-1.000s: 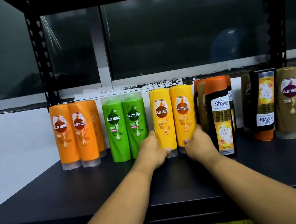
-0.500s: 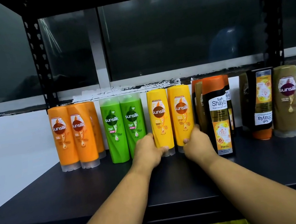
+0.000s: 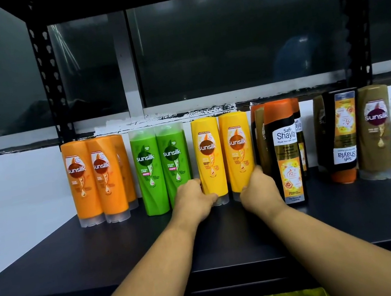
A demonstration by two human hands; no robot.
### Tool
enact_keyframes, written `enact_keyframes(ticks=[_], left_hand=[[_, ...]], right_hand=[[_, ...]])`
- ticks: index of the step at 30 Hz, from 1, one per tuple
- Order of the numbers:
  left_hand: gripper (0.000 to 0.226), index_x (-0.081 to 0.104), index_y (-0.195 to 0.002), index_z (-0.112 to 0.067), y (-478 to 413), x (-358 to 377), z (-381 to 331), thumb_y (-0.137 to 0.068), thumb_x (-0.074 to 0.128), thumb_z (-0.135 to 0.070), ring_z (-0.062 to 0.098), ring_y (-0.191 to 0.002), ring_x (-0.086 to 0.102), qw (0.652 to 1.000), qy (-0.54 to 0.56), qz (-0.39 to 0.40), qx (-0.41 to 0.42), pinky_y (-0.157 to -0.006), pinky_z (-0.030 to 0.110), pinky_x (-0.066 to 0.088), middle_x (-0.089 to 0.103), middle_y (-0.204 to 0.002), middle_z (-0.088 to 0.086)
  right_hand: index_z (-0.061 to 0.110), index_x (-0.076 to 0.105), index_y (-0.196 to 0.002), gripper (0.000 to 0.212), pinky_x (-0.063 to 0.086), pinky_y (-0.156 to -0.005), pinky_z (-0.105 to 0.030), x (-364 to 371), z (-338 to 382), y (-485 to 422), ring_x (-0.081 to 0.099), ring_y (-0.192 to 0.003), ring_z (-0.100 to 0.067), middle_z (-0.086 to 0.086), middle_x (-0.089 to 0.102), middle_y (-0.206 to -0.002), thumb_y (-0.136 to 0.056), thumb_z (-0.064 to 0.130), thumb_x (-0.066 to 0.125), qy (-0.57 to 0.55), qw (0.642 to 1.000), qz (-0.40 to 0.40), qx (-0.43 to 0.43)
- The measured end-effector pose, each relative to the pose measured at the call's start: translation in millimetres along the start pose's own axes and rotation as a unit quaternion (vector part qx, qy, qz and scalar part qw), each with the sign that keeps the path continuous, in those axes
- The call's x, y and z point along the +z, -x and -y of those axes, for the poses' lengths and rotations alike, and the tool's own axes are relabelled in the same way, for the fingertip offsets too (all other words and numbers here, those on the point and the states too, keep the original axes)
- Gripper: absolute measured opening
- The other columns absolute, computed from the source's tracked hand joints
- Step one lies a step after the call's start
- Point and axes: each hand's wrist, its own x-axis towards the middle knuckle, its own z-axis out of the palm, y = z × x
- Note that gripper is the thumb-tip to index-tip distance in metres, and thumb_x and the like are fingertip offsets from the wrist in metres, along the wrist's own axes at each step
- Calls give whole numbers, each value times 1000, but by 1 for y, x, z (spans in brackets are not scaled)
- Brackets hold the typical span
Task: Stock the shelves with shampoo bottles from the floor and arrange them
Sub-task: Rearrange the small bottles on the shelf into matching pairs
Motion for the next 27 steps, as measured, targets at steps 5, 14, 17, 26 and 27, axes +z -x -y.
enact_keyframes(ticks=[5,14,17,26,27], left_hand=[[33,71,-111,-14,-2,1,2,-84,80,-31,24,-95,69,1000,-9,-1,2,-83,34,56,74,-102,5],[30,71,-113,-15,-4,4,4,-89,77,-31,24,-96,69,1000,-26,0,15,-82,32,53,74,-104,4],[30,71,-114,-14,-3,3,4,-90,76,-31,24,-96,68,999,-31,1,17,-79,30,51,74,-104,5],[29,70,-114,-16,-4,3,4,-90,76,-32,24,-97,67,999,-34,4,20,-81,30,51,73,-106,4],[29,70,-115,-16,-4,3,4,-90,75,-32,24,-98,67,999,-35,6,20,-81,31,51,73,-106,4]], right_hand=[[8,40,-129,44,48,-91,-42,0,1,1,58,-116,-40,-19,59,-126,-91,9,61,-1,1000,1,-5],[6,42,-126,38,48,-95,-44,-2,2,2,58,-115,-42,-21,59,-124,-91,8,58,-6,1000,7,-12],[7,42,-126,38,48,-94,-44,-2,2,2,58,-115,-41,-21,59,-123,-91,8,58,-6,1000,9,-10],[8,42,-127,39,49,-94,-45,-1,1,1,58,-113,-40,-20,59,-123,-91,7,57,-6,1000,14,-14],[8,42,-127,40,49,-94,-45,-1,1,0,58,-113,-40,-20,59,-123,-90,7,58,-5,1000,14,-14]])
